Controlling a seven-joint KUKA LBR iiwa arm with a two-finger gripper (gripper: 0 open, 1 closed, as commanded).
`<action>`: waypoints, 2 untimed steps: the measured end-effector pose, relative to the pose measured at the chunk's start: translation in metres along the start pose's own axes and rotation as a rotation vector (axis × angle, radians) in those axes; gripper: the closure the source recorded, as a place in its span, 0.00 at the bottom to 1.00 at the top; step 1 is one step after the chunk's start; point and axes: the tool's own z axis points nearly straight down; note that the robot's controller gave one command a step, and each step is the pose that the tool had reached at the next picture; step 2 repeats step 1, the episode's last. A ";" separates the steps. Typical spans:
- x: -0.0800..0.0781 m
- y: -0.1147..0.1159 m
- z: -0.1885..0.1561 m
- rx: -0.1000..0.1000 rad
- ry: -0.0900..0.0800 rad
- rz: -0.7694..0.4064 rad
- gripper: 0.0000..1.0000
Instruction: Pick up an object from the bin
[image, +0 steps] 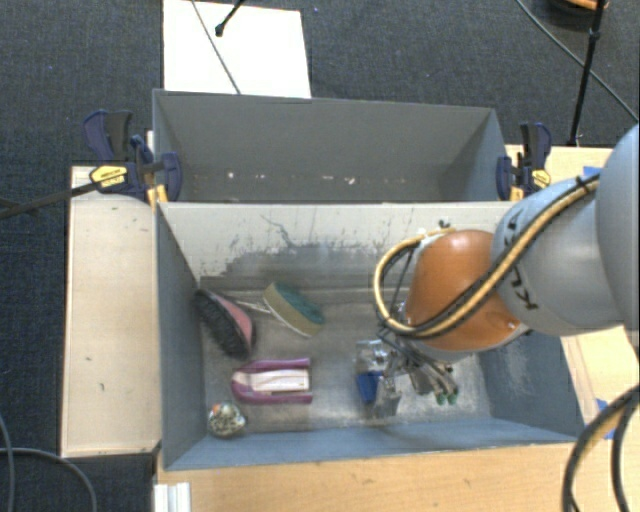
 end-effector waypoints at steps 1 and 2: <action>-0.014 -0.025 -0.184 0.003 -0.010 -0.120 1.00; -0.014 -0.025 -0.184 0.003 -0.010 -0.120 1.00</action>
Offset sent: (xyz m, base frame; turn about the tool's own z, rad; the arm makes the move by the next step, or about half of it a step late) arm 0.0151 -0.0223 0.1793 -0.1225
